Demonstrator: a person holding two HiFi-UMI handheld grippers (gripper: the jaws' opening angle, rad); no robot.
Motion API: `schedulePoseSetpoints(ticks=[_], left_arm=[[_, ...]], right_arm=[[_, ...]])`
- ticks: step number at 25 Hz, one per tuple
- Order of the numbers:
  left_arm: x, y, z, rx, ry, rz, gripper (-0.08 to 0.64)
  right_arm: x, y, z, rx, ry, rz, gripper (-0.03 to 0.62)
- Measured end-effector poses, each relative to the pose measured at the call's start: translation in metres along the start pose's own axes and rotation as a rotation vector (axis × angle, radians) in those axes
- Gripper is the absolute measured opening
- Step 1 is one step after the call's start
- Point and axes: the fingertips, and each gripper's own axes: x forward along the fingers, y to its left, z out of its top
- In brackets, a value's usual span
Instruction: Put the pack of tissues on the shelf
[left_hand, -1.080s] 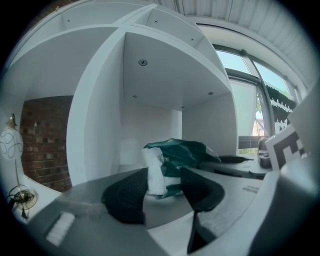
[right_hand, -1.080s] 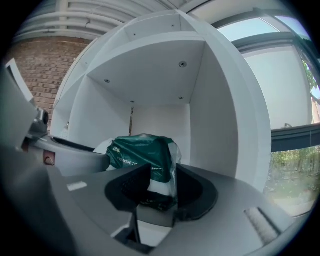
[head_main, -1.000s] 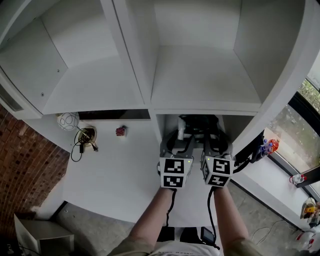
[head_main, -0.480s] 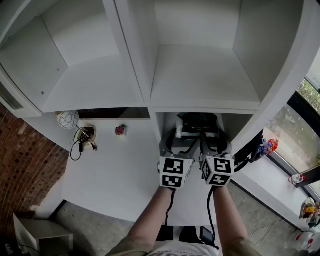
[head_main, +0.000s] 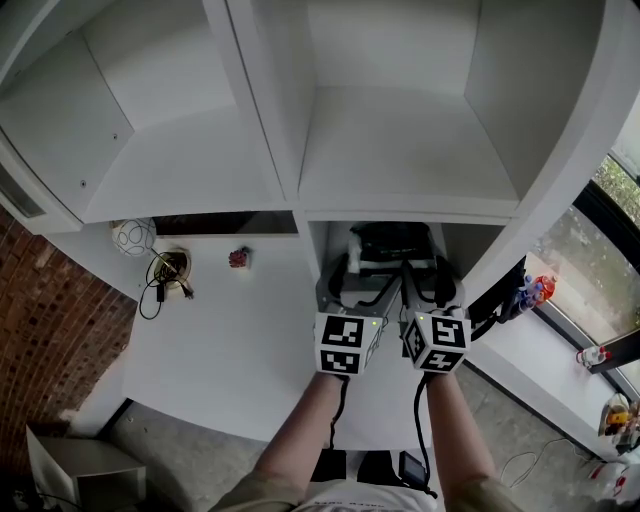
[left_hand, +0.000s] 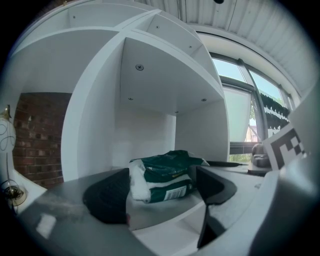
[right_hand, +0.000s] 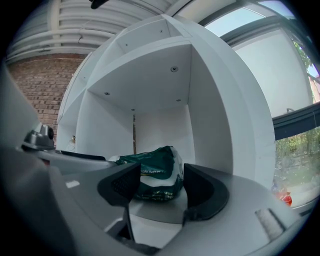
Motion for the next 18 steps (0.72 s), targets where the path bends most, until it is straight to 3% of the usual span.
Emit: schedulePoseSetpoints(ticks=[9,18], left_arm=[[-0.005,0.001,0.004,-0.057,-0.013,0.001,0.428],[-0.018,0.000,0.004,-0.061,-0.020,0.016,0.428]], right_arm=[[-0.004,0.002,0.001,0.003,0.004,0.010,0.262],[-0.023,0.005,0.008,0.003,-0.016,0.020,0.262]])
